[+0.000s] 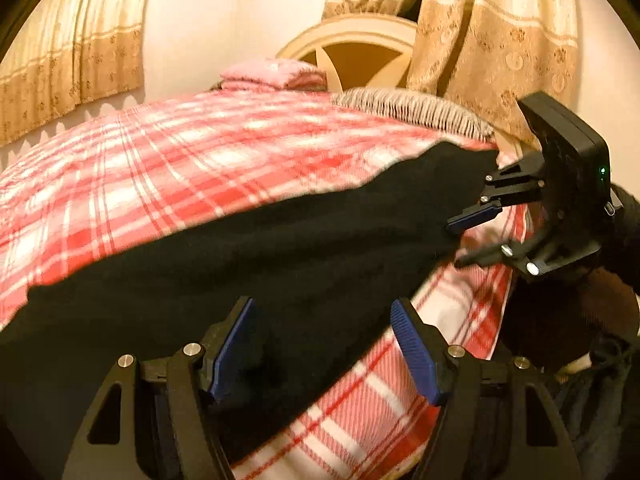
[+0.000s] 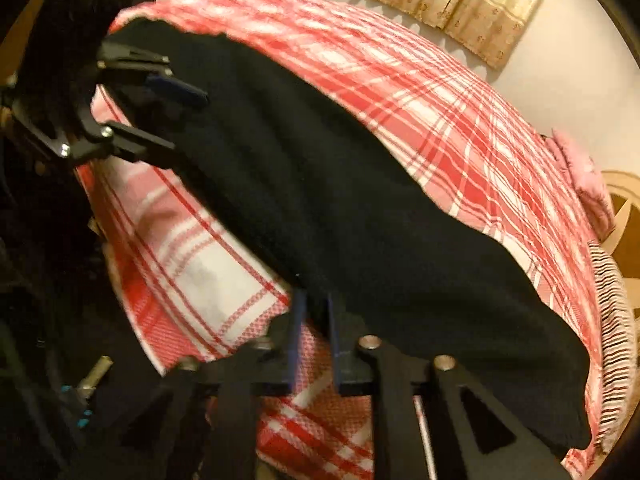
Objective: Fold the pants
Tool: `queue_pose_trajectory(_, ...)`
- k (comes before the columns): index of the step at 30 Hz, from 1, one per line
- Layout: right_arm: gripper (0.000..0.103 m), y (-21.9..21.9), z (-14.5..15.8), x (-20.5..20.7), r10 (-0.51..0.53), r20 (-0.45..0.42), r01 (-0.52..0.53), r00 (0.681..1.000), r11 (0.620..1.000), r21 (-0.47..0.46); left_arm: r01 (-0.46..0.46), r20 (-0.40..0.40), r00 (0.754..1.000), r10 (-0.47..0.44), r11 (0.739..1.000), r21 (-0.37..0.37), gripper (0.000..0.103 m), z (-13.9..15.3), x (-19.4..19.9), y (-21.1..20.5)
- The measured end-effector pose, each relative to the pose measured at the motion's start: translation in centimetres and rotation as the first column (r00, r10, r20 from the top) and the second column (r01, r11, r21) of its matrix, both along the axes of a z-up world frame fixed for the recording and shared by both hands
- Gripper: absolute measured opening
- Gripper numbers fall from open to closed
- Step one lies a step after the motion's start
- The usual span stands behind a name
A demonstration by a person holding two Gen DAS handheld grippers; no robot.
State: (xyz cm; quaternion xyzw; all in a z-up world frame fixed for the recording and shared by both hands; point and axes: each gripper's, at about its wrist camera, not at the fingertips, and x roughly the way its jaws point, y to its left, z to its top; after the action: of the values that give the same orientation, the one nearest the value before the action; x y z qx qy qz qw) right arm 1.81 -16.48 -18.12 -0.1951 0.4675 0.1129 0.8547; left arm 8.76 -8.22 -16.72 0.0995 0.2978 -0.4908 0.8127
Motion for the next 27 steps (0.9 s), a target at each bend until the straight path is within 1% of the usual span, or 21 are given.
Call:
queue_pose_trajectory(1, 0.041, -0.4, 0.4, -0.1, -0.007, 0.001, 0.007, 1.0, 1.0, 0.017, -0.009, 0.004, 1.0, 0.009, 1.0, -0.008, 0.071, 0.3, 0.2, -0.2)
queue_pose_trajectory(4, 0.042, -2.2, 2.2, -0.3, -0.057, 0.029, 0.054, 0.998, 0.993, 0.102, -0.02, -0.01, 1.0, 0.02, 1.0, -0.016, 0.071, 0.7, 1.3, -1.1)
queue_pose_trajectory(7, 0.042, -5.4, 4.0, 0.4, -0.163, 0.061, 0.146, 0.985, 0.963, 0.227, -0.022, -0.004, 1.0, 0.022, 1.0, 0.004, 0.071, 0.9, 2.2, -2.7)
queue_pose_trajectory(8, 0.042, -6.6, 4.6, 0.9, -0.208, 0.067, 0.183, 0.976, 0.946, 0.266, -0.016, -0.002, 1.0, 0.016, 1.0, 0.009, 0.071, 1.1, 2.5, -3.4)
queue_pose_trajectory(10, 0.042, -9.7, 5.7, 1.8, -0.321, 0.059, 0.277, 0.945, 0.885, 0.374, -0.012, 0.001, 1.0, 0.012, 1.0, 0.017, 0.071, 1.3, 2.9, -4.4)
queue_pose_trajectory(11, 0.045, -11.2, 6.0, 2.2, -0.37, 0.047, 0.317, 0.928, 0.849, 0.423, -0.01, -0.004, 1.0, 0.01, 0.999, 0.03, 0.071, 1.2, 3.1, -5.0)
queue_pose_trajectory(12, 0.045, -12.5, 6.0, 2.7, -0.403, 0.023, 0.347, 0.915, 0.813, 0.468, -0.012, -0.01, 1.0, 0.012, 0.998, 0.056, 0.071, 0.9, 3.3, -5.6)
queue_pose_trajectory(13, 0.045, -13.4, 5.7, 3.3, -0.42, -0.013, 0.371, 0.907, 0.786, 0.494, -0.028, -0.006, 1.0, 0.029, 0.996, 0.09, 0.071, 0.4, 3.7, -6.3)
queue_pose_trajectory(14, 0.044, -13.9, 5.0, 4.0, -0.429, -0.056, 0.398, 0.902, 0.773, 0.493, -0.049, -0.004, 0.999, 0.05, 0.992, 0.117, 0.071, 0.0, 4.0, -6.6)
queue_pose_trajectory(15, 0.043, -14.1, 4.2, 4.2, -0.447, -0.079, 0.43, 0.891, 0.777, 0.46, -0.061, -0.017, 0.998, 0.064, 0.989, 0.137, 0.071, -0.6, 4.4, -6.7)
queue_pose_trajectory(16, 0.043, -14.3, 3.4, 4.1, -0.48, -0.083, 0.47, 0.873, 0.786, 0.401, -0.062, -0.046, 0.997, 0.069, 0.987, 0.146, 0.071, -1.3, 4.7, -6.6)
queue_pose_trajectory(17, 0.039, -14.7, 2.6, 3.8, -0.516, -0.09, 0.512, 0.852, 0.783, 0.354, -0.062, -0.068, 0.995, 0.073, 0.986, 0.153, 0.071, -1.9, 4.9, -6.4)
queue_pose_trajectory(18, 0.034, -15.6, 1.9, 3.3, -0.54, -0.099, 0.537, 0.836, 0.765, 0.355, -0.065, -0.056, 0.996, 0.073, 0.988, 0.143, 0.071, -2.1, 4.7, -6.2)
queue_pose_trajectory(19, 0.026, -16.2, 1.7, 2.8, -0.543, -0.089, 0.532, 0.835, 0.754, 0.386, -0.065, -0.037, 0.997, 0.071, 0.988, 0.143, 0.071, -2.1, 4.3, -6.1)
queue_pose_trajectory(21, 0.025, -17.2, 2.0, 2.1, -0.556, -0.08, 0.531, 0.828, 0.728, 0.434, -0.068, -0.02, 0.997, 0.072, 0.985, 0.158, 0.071, -1.8, 3.7, -6.1)
queue_pose_trajectory(22, 0.029, -17.6, 2.5, 1.7, -0.572, -0.069, 0.532, 0.817, 0.704, 0.47, -0.065, -0.025, 0.997, 0.069, 0.986, 0.151, 0.071, -1.6, 3.5, -5.8)
queue_pose_trajectory(23, 0.043, -17.6, 3.0, 1.3, -0.588, -0.047, 0.534, 0.808, 0.696, 0.479, -0.061, -0.032, 0.997, 0.066, 0.989, 0.136, 0.071, -1.3, 3.2, -5.4)
queue_pose_trajectory(24, 0.053, -17.5, 3.8, 0.7, -0.594, -0.028, 0.53, 0.804, 0.694, 0.488, -0.063, -0.037, 0.997, 0.068, 0.991, 0.118, 0.071, -1.1, 3.0, -4.9)
queue_pose_trajectory(25, 0.068, -17.2, 4.3, 0.0, -0.597, -0.013, 0.523, 0.802, 0.691, 0.5, -0.072, -0.039, 0.996, 0.077, 0.991, 0.115, 0.071, -1.0, 2.8, -4.7)
queue_pose_trajectory(26, 0.074, -16.7, 4.7, -0.6, -0.592, 0.0, 0.51, 0.806, 0.695, 0.507, -0.081, -0.041, 0.995, 0.087, 0.99, 0.117, 0.072, -1.1, 2.8, -4.6)
queue_pose_trajectory(27, 0.074, -16.1, 4.7, -0.9, -0.582, 0.003, 0.504, 0.813, 0.707, 0.497, -0.091, -0.047, 0.994, 0.097, 0.989, 0.12, 0.072, -1.3, 2.9, -4.7)
